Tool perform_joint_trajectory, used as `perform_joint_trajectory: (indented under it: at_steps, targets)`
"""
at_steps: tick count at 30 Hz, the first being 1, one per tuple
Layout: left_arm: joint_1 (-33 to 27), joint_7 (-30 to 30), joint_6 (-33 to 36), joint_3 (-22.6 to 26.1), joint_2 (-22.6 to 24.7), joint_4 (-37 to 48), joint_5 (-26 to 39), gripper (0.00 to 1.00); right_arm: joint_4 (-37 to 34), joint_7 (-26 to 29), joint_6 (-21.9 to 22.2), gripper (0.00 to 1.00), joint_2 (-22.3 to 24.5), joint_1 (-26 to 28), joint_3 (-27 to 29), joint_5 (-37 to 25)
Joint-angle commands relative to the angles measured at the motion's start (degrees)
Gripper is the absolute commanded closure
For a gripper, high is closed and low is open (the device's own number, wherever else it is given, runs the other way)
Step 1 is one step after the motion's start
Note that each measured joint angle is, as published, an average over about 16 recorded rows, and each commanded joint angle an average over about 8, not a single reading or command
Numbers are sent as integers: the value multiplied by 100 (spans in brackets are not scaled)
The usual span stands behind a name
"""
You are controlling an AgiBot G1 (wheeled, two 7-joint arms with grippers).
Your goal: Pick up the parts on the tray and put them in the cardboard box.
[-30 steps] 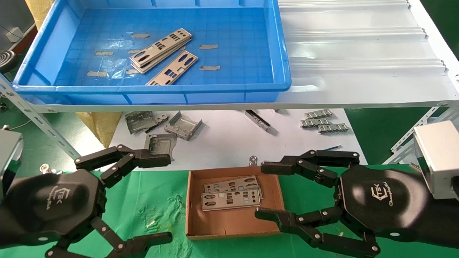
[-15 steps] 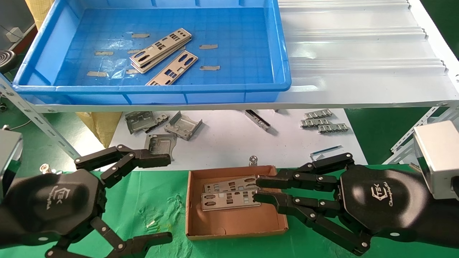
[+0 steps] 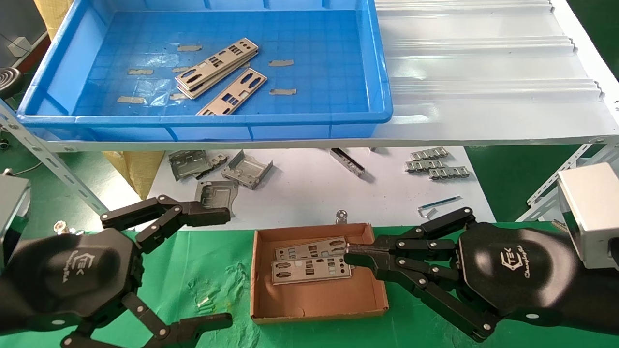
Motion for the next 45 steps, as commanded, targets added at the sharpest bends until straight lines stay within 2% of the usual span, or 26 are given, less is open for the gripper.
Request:
perform_joint_trajectory:
  at_steps: [1, 7, 14, 24, 34, 35, 42, 43, 45]
  targets:
    - [20, 8, 6, -4, -10, -3, -4, 0, 0, 0, 0, 100, 0, 0, 0, 0]
    - [-364, -112, -125, 30, 158, 47, 76, 0, 0, 0, 0, 100, 0, 0, 0, 0]
    - [-1619, -293, -422, 246, 557, 597, 737, 0, -1, 0, -1, 100, 0, 1, -1, 0]
    - [-3353, -257, -656, 869, 1439, 2627, 2031, 0, -1, -1, -1, 100, 0, 1, -1, 0]
    - [-4404, 287, -705, 1344, 2220, 4655, 2863, 0, -1, -1, 0, 99, 0, 1, -1, 1]
    - [-4493, 346, -703, 1381, 2287, 4815, 2923, 0, -1, -1, 0, 92, 0, 1, -1, 1]
    - [-4958, 854, -1020, 1567, 2680, 5783, 3277, 0, -1, -1, 0, 6, 0, 1, -2, 1]
    - [-4994, 935, -1136, 1576, 2725, 5905, 3308, 0, -1, -1, 0, 0, 0, 1, -2, 1]
    - [-5052, 1084, -1445, 1586, 2826, 6148, 3361, 0, -1, -1, 0, 0, 0, 1, -2, 1]
